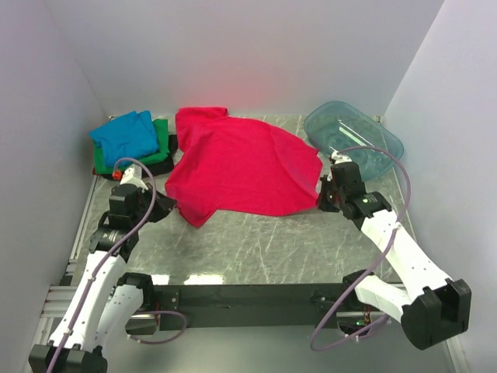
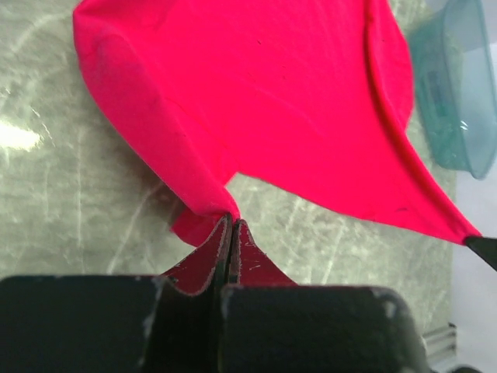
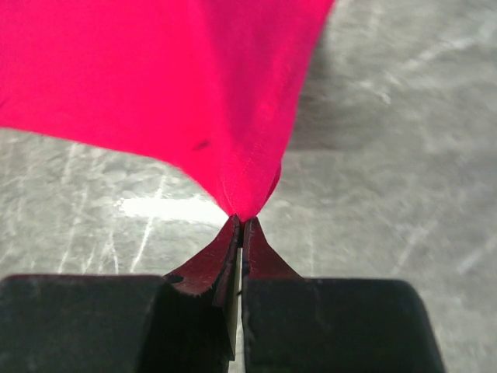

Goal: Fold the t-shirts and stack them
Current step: Flatten the tshirt out

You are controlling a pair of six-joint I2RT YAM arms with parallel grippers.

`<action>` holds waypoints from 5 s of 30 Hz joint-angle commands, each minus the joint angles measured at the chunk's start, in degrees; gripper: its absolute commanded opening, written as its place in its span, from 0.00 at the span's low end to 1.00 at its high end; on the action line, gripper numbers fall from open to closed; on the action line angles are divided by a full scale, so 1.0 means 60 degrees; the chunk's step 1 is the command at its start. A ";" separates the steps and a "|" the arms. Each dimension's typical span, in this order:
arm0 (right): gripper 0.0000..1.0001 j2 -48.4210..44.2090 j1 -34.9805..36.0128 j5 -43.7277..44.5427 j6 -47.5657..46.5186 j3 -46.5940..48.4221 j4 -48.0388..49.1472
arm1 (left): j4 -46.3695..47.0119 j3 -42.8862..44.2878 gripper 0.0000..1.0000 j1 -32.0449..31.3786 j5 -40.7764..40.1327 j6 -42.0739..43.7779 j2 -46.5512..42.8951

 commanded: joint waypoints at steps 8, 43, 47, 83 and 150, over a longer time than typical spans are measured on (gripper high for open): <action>0.00 -0.0901 0.0204 0.1410 0.0717 0.0804 -0.1670 | -0.1980 0.0089 0.01 -0.0008 0.1051 -0.0913 -0.2271; 0.65 0.4327 0.1228 -0.0520 0.0849 0.1933 0.1811 | 0.1236 0.0821 0.78 -0.2833 -0.2477 -0.0093 0.2275; 0.65 0.5087 0.1274 -0.0550 0.0907 0.2153 0.2033 | 0.2435 0.1072 0.78 -0.3449 -0.2700 0.0068 0.3846; 0.61 0.5868 0.4203 -0.1400 0.2051 0.0029 0.3309 | 0.1678 -0.1960 0.82 -0.5633 -0.3286 -0.1850 0.3207; 0.63 0.8822 -0.1290 0.0636 0.0556 0.4774 0.1639 | 0.4386 0.3870 0.85 -0.7786 -0.2673 -0.0064 1.0749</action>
